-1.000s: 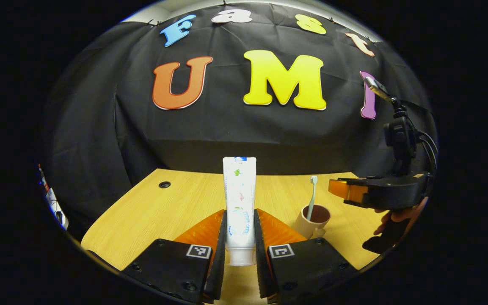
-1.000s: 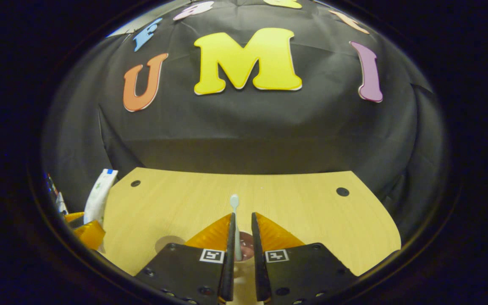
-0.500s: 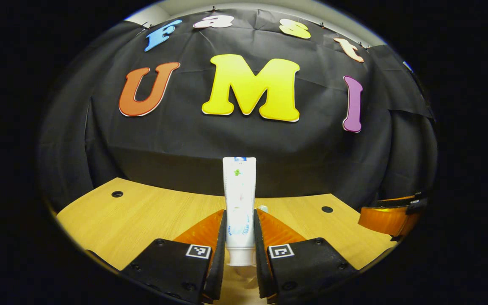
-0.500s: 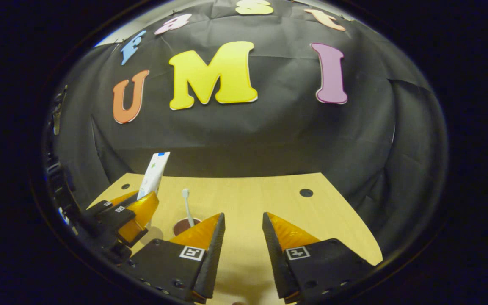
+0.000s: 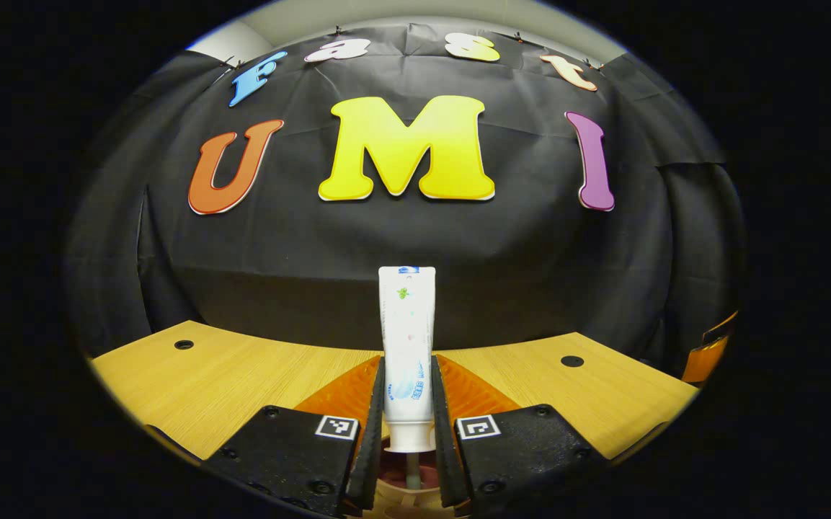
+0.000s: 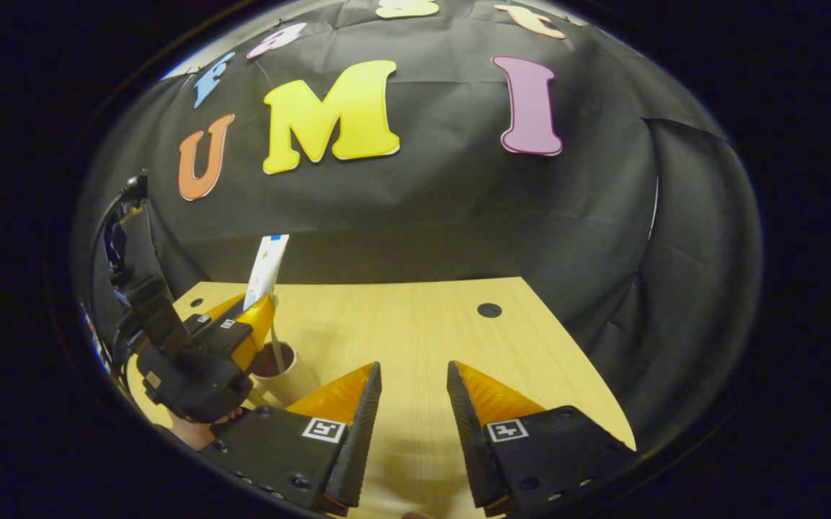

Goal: Put the toothbrush and toothpaste on the desktop into the cup, then pick up the cup and place it on the coaster on the desktop.

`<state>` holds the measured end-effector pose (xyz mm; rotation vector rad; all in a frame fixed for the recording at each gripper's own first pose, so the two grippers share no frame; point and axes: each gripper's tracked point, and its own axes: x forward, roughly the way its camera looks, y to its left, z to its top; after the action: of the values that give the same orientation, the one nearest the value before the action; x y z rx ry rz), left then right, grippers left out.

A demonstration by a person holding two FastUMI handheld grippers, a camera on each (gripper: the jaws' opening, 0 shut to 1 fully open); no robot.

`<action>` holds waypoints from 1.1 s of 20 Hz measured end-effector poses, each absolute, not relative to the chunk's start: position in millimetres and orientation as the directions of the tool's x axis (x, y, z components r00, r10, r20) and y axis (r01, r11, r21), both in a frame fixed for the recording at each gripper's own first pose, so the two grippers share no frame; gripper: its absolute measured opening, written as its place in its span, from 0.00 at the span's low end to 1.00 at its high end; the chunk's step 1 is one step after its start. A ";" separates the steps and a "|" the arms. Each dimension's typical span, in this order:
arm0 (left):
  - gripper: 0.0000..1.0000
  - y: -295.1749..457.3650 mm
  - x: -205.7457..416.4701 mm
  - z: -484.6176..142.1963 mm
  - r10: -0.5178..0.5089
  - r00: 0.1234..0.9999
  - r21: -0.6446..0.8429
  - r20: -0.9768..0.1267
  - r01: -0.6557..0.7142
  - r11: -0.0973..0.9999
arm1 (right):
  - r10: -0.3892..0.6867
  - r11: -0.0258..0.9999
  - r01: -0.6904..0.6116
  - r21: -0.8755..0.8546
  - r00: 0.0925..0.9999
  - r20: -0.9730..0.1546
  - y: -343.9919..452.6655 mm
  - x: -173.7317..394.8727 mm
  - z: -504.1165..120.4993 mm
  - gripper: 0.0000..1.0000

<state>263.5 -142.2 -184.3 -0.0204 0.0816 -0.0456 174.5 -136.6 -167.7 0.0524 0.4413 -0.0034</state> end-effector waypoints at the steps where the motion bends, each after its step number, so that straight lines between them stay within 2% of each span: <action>1: 0.36 -142.3 262.4 -187.2 -0.044 0.996 -0.018 -0.079 0.043 0.999 | 0.017 0.998 0.012 0.064 0.900 -0.435 -134.7 172.6 -171.1 0.56; 4: 0.36 -143.0 263.0 -196.3 -0.036 0.996 0.002 -0.084 0.037 0.999 | 0.034 0.997 0.003 0.081 0.891 -0.452 -129.5 170.5 -183.2 0.56; 5: 0.46 -142.8 263.4 -200.0 -0.036 0.996 0.005 -0.082 0.036 0.999 | 0.037 0.996 0.002 0.084 0.889 -0.457 -128.5 169.8 -185.3 0.56; 6: 0.39 -143.2 263.0 -204.5 -0.036 0.996 0.011 -0.084 0.037 0.999 | 0.040 0.996 0.001 0.089 0.887 -0.460 -127.7 168.1 -188.0 0.56; 11: 0.42 -142.3 251.1 -231.0 -0.040 0.986 -0.003 -0.160 0.040 0.999 | 0.027 0.995 0.022 0.097 0.882 -0.470 -130.5 162.8 -193.9 0.56; 13: 0.44 -141.9 244.2 -221.8 -0.043 0.990 0.001 -0.133 0.043 0.999 | 0.022 0.995 0.028 0.097 0.880 -0.475 -127.8 160.8 -196.9 0.58; 16: 0.44 -137.5 240.5 -214.0 -0.049 0.991 0.016 -0.122 0.051 0.999 | 0.023 0.995 0.025 0.095 0.880 -0.474 -118.1 158.2 -195.4 0.73; 18: 0.44 -134.9 233.5 -212.1 -0.058 0.990 0.004 -0.127 0.059 0.998 | 0.027 0.995 0.019 0.094 0.884 -0.466 -110.0 157.9 -193.1 0.73; 19: 0.48 -132.4 230.5 -209.6 -0.058 0.990 0.001 -0.129 0.059 0.998 | 0.031 0.995 0.015 0.094 0.886 -0.462 -105.6 157.8 -191.3 0.69; 20: 0.50 -129.6 226.0 -207.0 -0.061 0.990 -0.002 -0.130 0.062 0.998 | 0.031 0.996 0.013 0.092 0.888 -0.459 -102.3 156.7 -189.7 0.73; 21: 0.56 -127.0 222.6 -204.4 -0.064 0.989 -0.003 -0.130 0.064 0.998 | 0.031 0.996 0.012 0.092 0.889 -0.457 -99.0 156.0 -188.2 0.69; 22: 0.59 -124.1 217.9 -200.3 -0.065 0.990 0.000 -0.128 0.066 0.998 | 0.030 0.996 0.014 0.092 0.889 -0.457 -95.5 155.6 -187.9 0.73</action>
<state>217.9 -124.1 -200.3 0.0045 0.1287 -0.0657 155.6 -95.5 -187.9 0.0941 0.4757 0.0083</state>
